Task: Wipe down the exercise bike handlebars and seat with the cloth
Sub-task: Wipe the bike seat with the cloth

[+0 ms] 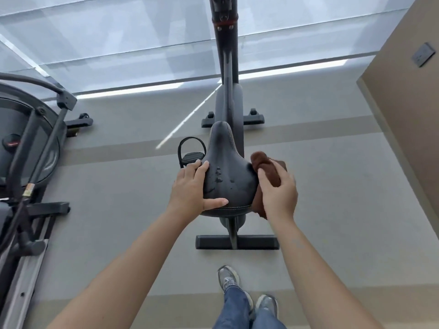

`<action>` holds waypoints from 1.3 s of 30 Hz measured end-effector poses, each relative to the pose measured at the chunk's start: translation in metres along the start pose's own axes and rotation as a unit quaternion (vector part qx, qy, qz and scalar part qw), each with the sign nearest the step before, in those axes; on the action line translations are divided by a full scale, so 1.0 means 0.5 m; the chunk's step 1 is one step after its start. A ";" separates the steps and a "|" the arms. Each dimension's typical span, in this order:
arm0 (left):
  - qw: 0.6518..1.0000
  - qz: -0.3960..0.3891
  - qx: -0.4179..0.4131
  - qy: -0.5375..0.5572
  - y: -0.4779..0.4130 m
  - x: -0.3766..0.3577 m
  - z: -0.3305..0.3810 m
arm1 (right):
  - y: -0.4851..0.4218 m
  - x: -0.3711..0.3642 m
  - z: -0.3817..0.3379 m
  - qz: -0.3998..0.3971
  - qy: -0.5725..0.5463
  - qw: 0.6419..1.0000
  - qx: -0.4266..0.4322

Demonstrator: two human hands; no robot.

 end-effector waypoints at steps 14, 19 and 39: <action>0.999 0.024 -0.021 0.015 0.000 -0.010 0.000 | 0.000 0.009 0.002 0.016 -0.016 0.999 -0.039; 0.999 0.024 -0.044 0.012 -0.003 -0.008 -0.003 | 0.127 0.009 0.031 0.218 -0.083 0.969 -0.086; 0.844 -0.158 -0.505 -0.087 -0.145 0.036 -0.005 | 0.100 0.010 0.010 0.254 -0.104 0.955 -0.115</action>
Point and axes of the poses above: each hand's wrist, its own y-axis away from the middle knuckle, its own x-axis out of the back of the hand, z = x × y, the point moved 7 cm from there along -y, towards the middle knuckle, and after that the axes turned 8 degrees about z, right-handed, at the moved point
